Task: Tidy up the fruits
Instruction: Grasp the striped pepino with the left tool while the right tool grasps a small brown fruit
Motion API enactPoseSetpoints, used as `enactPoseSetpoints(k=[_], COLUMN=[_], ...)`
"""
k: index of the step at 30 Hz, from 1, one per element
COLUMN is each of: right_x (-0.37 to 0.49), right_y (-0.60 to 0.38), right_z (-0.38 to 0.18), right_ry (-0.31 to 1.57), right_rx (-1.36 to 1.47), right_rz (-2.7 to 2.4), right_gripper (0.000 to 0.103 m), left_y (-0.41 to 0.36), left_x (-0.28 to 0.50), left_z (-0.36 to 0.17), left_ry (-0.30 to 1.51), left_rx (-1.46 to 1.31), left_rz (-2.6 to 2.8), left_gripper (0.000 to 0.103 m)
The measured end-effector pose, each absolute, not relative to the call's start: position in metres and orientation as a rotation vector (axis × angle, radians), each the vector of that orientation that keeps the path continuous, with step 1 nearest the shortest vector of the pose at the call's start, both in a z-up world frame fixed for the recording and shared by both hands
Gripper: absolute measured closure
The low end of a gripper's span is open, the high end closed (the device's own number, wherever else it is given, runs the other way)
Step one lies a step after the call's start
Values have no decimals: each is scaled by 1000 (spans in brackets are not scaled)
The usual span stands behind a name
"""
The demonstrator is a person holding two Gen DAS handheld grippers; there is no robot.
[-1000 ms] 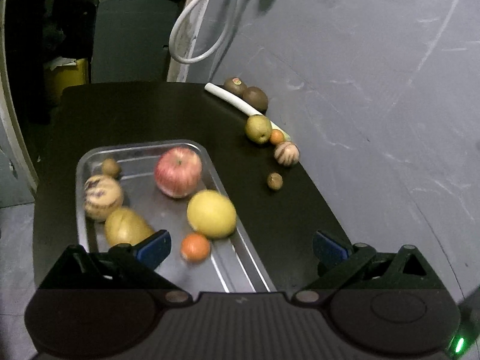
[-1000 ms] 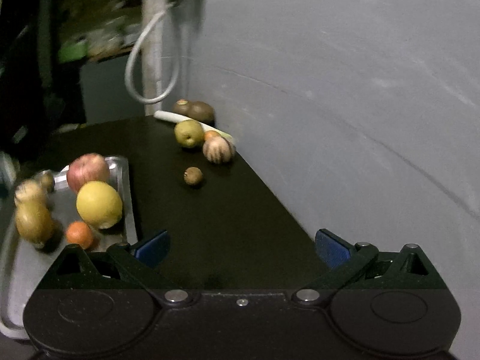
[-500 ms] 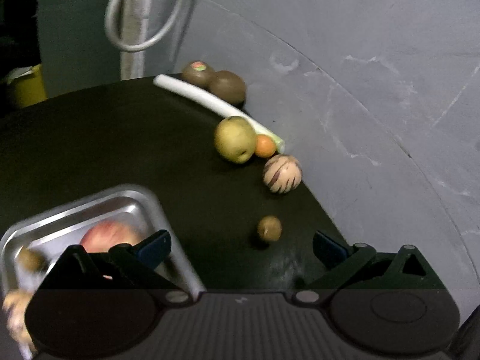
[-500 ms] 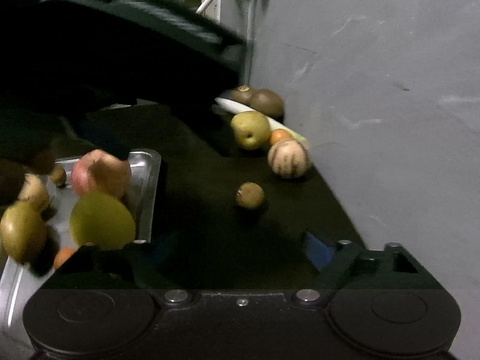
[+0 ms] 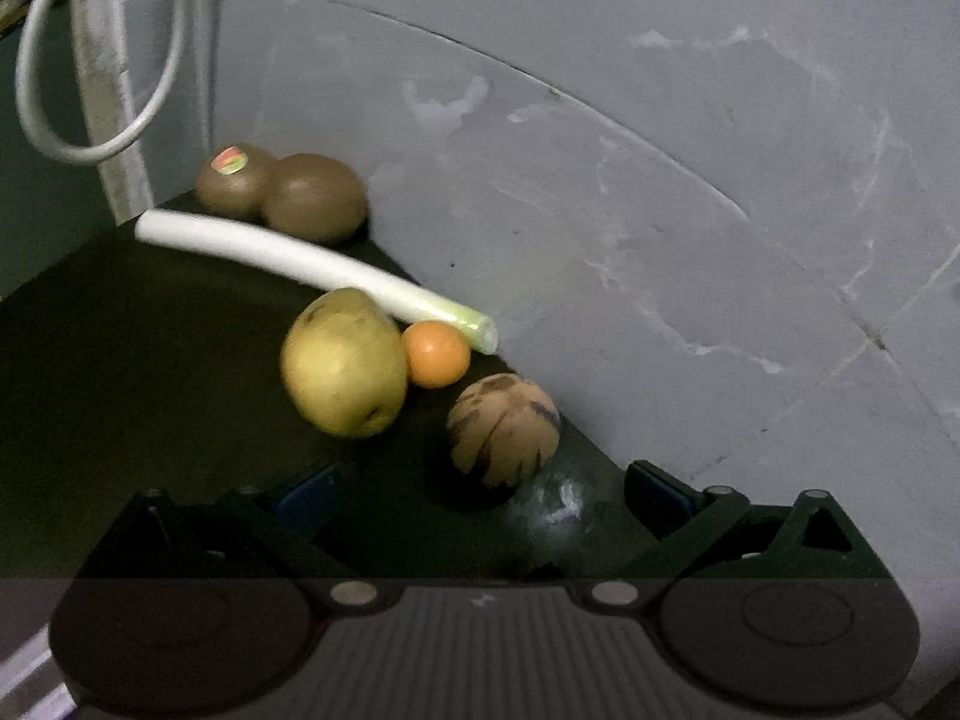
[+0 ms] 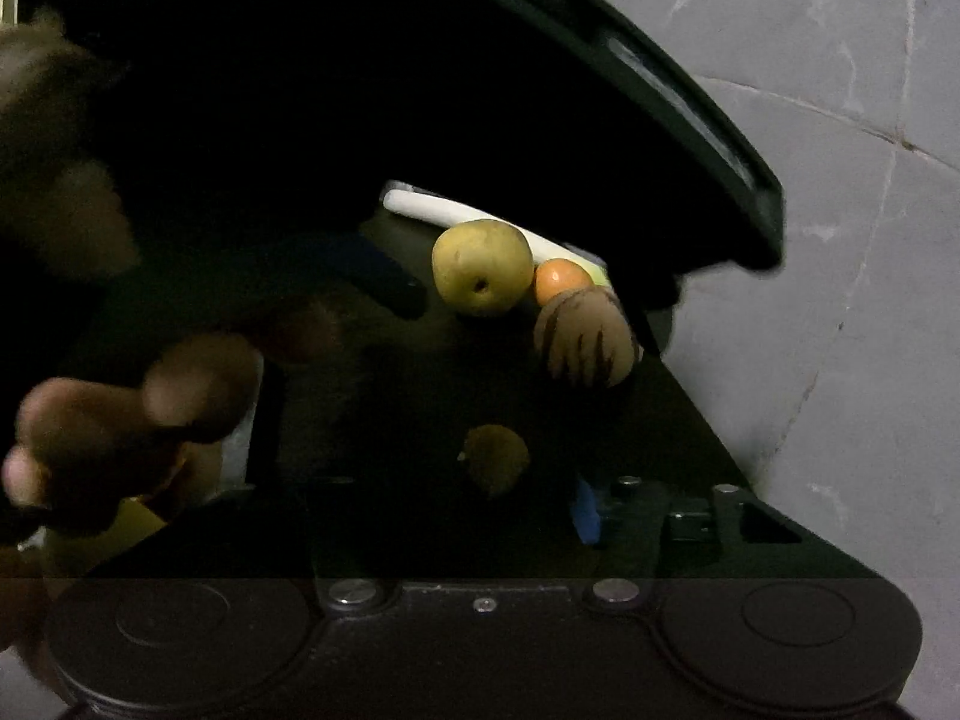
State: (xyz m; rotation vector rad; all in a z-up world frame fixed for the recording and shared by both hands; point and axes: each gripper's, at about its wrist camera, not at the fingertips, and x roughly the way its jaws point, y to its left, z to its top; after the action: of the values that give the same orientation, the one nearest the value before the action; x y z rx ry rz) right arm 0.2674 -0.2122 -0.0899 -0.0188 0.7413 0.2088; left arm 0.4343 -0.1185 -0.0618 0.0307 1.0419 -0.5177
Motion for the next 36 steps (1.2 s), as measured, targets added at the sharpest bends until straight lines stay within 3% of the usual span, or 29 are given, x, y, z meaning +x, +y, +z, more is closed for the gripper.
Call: enactPoseSetpoints(k=[8,12,17,26,36], right_x=[258,249,241,248,243], right_y=[-213,-218,-227,-224,-224], right_z=[-93,-93,-92,-83,-78], right_ry=[696,686,686,688,700], right_rx=[-53,-43,-42,-31,-24], right_rz=[219,229,238,236,229], right_gripper=[74,75,75,75,75], left_y=[-137,-142,-146,-148,-144], left_x=[442,448,452,455,433], left_z=[-77,-80,-87,-90,-87], left_ry=[1019,1031,1039,1020,1028], left_rx=[82,65,90,96,69], left_rz=[-541,-547,-532,-521,-521], left_gripper=[11,19,38,48,49])
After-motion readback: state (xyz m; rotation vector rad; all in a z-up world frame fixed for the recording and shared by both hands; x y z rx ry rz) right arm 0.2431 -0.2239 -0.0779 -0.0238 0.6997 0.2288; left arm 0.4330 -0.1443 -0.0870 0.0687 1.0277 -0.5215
